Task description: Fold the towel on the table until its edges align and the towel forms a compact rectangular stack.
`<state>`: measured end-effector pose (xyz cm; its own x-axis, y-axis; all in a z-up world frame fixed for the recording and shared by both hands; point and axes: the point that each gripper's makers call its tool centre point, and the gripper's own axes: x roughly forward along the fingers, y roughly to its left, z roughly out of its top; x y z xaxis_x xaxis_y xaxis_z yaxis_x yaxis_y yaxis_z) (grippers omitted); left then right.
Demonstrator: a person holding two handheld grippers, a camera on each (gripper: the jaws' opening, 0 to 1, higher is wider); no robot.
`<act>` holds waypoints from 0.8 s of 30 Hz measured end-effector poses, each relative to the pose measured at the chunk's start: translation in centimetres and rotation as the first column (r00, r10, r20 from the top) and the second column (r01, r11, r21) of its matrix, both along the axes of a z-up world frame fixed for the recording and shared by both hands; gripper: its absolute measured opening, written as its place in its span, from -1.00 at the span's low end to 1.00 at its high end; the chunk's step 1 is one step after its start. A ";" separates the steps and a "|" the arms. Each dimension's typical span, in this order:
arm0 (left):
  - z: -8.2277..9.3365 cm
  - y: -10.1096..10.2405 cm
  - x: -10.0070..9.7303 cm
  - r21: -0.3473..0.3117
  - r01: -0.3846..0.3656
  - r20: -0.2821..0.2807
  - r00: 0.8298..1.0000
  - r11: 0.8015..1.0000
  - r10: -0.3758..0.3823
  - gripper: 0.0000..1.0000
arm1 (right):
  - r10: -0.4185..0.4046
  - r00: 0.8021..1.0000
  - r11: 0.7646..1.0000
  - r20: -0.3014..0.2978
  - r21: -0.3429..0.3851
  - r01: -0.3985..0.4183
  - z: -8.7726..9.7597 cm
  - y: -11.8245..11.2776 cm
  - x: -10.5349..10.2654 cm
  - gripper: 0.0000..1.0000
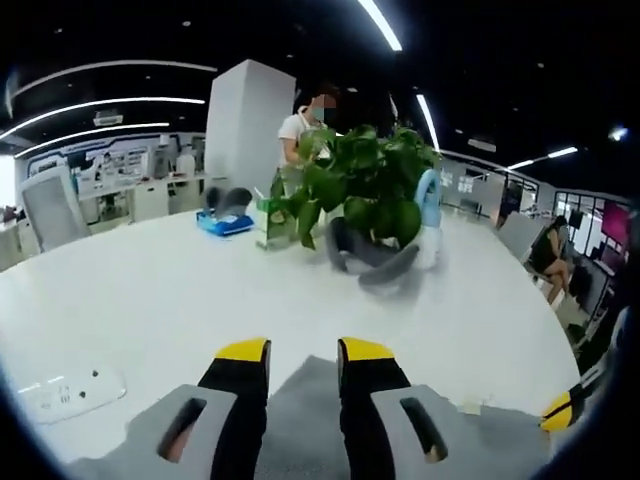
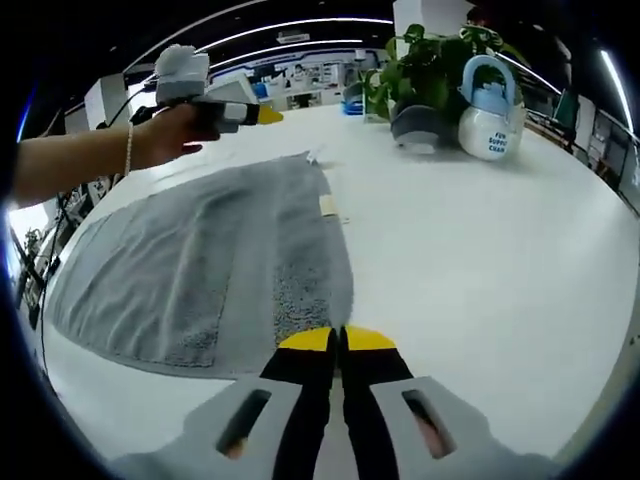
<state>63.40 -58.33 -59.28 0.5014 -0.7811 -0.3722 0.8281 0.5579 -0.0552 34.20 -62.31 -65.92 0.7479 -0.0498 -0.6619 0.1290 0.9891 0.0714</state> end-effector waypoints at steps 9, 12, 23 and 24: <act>-3.4 -0.5 1.1 0.082 0.032 -0.004 0.999 0.996 -0.032 -0.51 | 0.015 1.000 1.000 -0.005 -0.019 -0.015 -0.1 0.0 0.1 -1.00; -4.2 -0.5 1.4 0.087 0.035 -0.037 0.999 0.996 -0.032 -0.51 | 0.010 1.000 1.000 -0.001 -0.014 -0.010 -0.1 0.0 0.1 -1.00; -6.4 -0.8 1.0 0.158 0.091 -0.046 0.995 0.983 -0.085 -0.65 | 0.028 1.000 0.999 0.003 -0.040 -0.027 -0.1 0.1 0.1 -1.00; -6.1 -1.0 1.0 0.134 0.091 -0.041 0.995 0.987 -0.086 -0.67 | 0.028 1.000 0.999 0.006 -0.041 -0.028 -0.1 0.1 0.1 -1.00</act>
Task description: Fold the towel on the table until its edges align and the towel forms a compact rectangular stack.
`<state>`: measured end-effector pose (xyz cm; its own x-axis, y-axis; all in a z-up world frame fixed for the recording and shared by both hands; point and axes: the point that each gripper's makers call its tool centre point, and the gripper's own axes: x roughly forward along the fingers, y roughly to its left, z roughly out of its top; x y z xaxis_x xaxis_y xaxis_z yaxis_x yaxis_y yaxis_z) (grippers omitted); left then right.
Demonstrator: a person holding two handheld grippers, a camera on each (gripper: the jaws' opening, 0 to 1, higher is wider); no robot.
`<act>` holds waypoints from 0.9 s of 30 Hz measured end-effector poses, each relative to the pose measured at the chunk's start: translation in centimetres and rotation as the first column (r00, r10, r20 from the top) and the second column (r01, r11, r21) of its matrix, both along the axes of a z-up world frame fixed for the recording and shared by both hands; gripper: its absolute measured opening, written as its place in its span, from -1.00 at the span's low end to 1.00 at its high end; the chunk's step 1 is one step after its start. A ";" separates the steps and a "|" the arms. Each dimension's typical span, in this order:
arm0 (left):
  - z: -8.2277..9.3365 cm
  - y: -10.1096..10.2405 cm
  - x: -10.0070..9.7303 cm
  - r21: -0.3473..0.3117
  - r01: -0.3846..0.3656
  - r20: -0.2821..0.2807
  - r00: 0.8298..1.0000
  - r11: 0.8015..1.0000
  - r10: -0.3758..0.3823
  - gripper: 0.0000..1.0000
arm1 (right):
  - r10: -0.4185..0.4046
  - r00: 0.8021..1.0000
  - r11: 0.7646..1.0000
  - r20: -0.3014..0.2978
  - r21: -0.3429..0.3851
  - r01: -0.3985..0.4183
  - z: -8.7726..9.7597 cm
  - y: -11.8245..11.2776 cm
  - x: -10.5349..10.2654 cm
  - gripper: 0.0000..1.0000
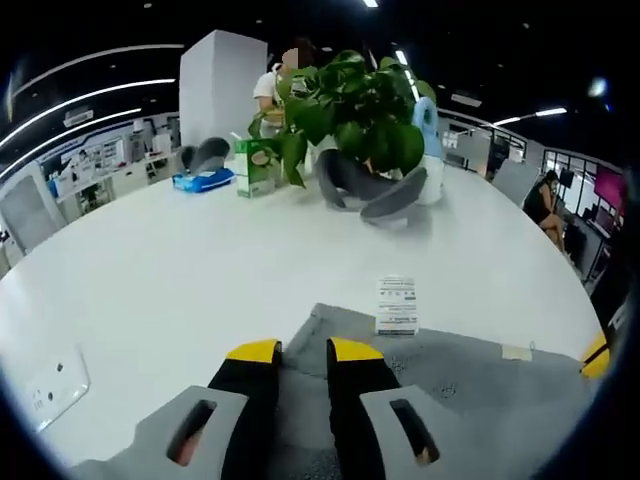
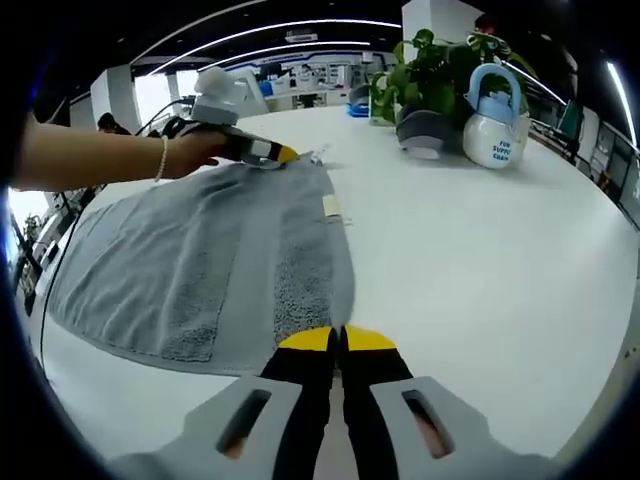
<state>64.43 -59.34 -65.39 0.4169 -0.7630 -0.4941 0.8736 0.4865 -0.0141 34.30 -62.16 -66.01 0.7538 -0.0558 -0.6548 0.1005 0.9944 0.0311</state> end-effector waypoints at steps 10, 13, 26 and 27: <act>0.0 -0.2 -0.4 0.042 0.043 0.052 0.998 0.998 -0.045 -0.93 | 0.014 1.000 1.000 -0.006 -0.006 -0.014 0.0 0.0 0.0 -1.00; 0.2 0.0 -0.6 0.061 0.053 0.060 0.997 0.997 -0.057 -0.95 | 0.010 1.000 1.000 -0.009 0.003 -0.010 0.0 -0.1 0.0 -1.00; 6.3 0.6 -1.2 0.012 0.045 0.125 0.991 0.999 -0.046 -0.95 | 0.047 0.997 0.998 0.057 0.041 -0.049 3.6 0.5 0.4 -1.00; 6.5 0.7 -1.3 0.005 0.042 0.116 0.992 0.999 -0.042 -0.95 | 0.048 0.997 0.998 0.060 0.042 -0.050 3.9 0.5 0.4 -1.00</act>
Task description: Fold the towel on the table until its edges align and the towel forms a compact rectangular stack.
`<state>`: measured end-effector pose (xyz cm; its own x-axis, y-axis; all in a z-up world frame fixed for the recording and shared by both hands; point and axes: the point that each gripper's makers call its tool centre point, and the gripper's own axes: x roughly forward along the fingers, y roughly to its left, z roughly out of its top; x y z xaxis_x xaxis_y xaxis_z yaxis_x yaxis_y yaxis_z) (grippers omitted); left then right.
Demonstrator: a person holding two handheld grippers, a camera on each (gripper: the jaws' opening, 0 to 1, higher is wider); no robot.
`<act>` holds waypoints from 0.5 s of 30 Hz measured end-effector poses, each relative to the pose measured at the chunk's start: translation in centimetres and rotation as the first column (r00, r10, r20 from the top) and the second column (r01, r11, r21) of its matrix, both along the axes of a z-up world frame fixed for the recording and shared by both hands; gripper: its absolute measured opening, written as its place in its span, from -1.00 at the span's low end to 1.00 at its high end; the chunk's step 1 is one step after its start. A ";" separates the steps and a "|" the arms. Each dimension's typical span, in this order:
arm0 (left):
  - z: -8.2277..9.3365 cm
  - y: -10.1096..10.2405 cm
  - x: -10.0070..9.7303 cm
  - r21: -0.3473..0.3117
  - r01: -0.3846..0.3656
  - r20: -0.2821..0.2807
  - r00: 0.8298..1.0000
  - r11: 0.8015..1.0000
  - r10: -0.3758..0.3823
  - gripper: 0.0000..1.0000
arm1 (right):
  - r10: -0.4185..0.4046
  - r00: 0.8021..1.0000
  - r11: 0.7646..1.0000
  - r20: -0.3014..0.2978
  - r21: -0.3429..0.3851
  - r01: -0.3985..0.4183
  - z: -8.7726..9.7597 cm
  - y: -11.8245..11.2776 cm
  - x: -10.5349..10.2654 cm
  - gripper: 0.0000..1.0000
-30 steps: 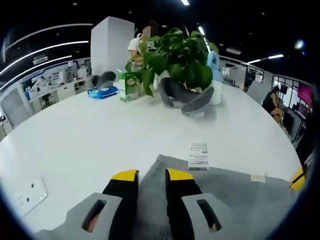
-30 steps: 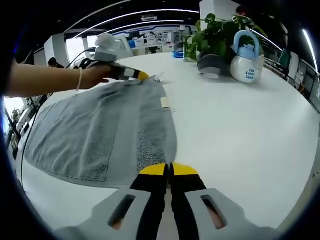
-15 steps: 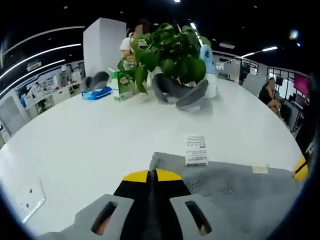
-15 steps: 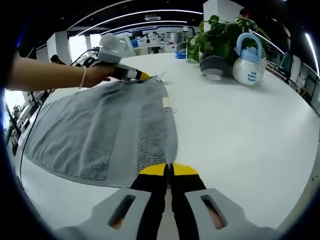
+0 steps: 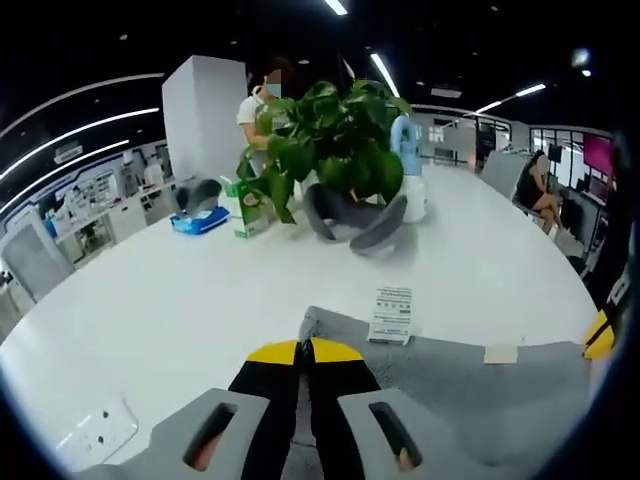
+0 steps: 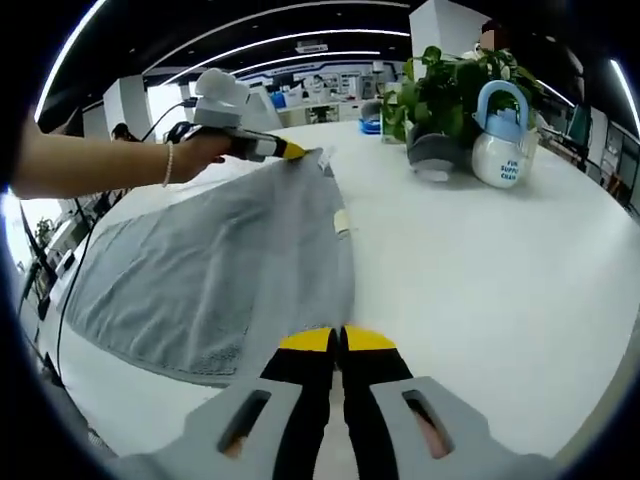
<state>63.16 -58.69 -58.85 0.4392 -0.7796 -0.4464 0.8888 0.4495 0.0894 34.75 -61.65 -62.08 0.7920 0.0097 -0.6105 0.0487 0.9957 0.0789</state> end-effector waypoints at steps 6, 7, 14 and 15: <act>1.7 0.5 -0.5 0.003 -0.014 0.017 1.000 1.000 0.014 -0.95 | 0.010 0.999 1.000 0.033 -0.007 -0.009 2.2 0.1 -0.1 -1.00; 2.1 0.5 -0.6 0.000 -0.013 0.020 1.000 1.000 0.013 -0.95 | 0.012 0.999 1.000 0.037 -0.010 -0.011 2.5 0.1 -0.2 -1.00; 4.3 0.9 -0.9 -0.013 -0.022 0.042 0.999 1.000 0.023 -0.95 | 0.007 0.998 1.000 0.068 -0.013 -0.006 4.2 0.1 -0.4 -1.00; 4.5 1.0 -0.9 -0.016 -0.027 0.044 0.999 1.000 0.028 -0.95 | 0.012 0.998 1.000 0.069 -0.017 -0.011 4.4 0.1 -0.4 -1.00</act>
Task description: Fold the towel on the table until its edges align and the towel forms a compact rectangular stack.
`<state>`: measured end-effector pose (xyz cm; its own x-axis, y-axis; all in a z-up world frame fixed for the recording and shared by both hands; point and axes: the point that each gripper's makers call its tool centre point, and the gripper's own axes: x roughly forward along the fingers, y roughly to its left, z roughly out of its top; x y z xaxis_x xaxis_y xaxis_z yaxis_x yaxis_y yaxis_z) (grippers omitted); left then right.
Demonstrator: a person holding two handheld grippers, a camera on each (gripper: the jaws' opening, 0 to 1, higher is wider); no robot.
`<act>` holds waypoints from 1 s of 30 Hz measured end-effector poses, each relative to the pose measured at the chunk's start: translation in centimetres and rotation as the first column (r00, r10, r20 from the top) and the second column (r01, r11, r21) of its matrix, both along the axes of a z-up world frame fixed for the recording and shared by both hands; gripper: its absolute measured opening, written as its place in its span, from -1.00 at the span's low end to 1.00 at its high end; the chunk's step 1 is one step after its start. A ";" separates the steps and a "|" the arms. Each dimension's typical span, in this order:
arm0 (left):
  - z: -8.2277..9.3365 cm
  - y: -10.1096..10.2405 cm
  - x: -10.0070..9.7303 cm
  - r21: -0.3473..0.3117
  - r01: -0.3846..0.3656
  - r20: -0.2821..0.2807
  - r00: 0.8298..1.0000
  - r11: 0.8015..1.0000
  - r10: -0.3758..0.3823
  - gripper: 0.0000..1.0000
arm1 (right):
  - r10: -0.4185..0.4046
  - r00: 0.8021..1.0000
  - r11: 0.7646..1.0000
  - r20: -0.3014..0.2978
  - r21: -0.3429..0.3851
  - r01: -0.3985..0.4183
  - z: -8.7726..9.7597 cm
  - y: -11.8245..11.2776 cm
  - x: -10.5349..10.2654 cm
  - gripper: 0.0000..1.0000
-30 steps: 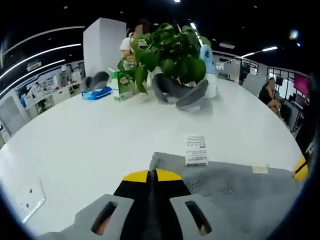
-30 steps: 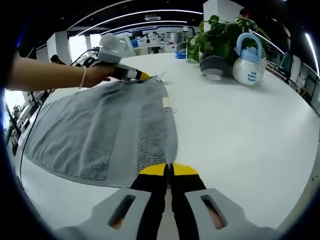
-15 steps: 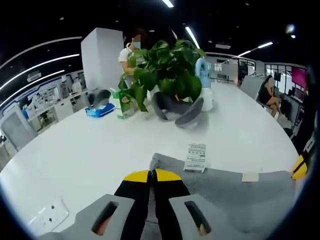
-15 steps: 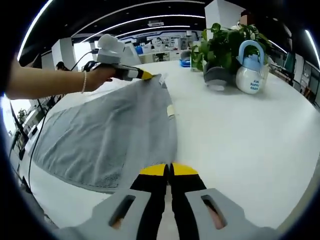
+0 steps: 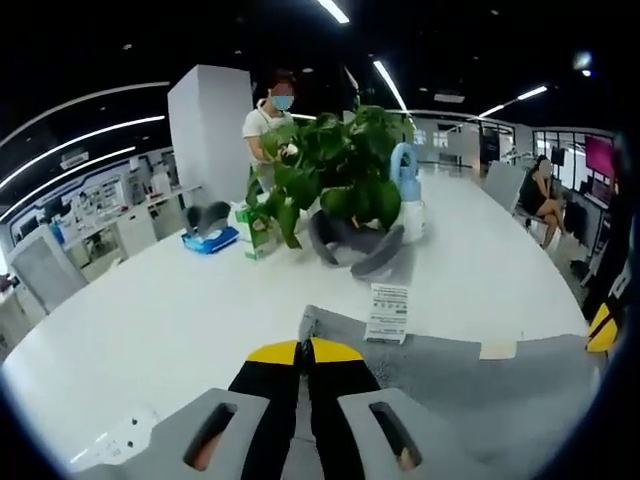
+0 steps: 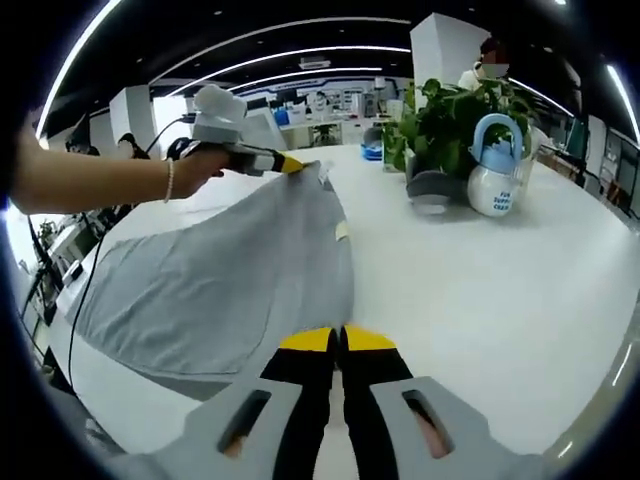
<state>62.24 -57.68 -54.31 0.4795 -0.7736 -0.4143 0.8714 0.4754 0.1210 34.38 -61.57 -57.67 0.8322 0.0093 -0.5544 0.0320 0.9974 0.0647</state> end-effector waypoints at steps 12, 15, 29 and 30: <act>1.8 1.5 -0.3 -0.003 -0.071 0.017 0.997 0.997 0.072 -0.95 | 0.070 0.996 0.997 0.058 0.018 -0.072 1.3 1.1 0.4 -1.00; 2.0 1.7 -0.5 0.002 -0.080 0.025 0.997 0.997 0.080 -0.95 | 0.082 0.994 0.996 0.072 0.021 -0.084 1.9 1.1 0.3 -1.00; 3.6 5.2 -0.1 -0.026 -0.121 0.033 0.992 0.992 0.121 -0.95 | 0.165 0.979 0.984 0.120 0.042 -0.171 4.7 4.8 1.8 -1.00; 3.7 5.5 0.0 -0.036 -0.127 0.028 0.991 0.991 0.128 -0.95 | 0.173 0.977 0.983 0.126 0.039 -0.179 5.0 5.3 2.0 -1.00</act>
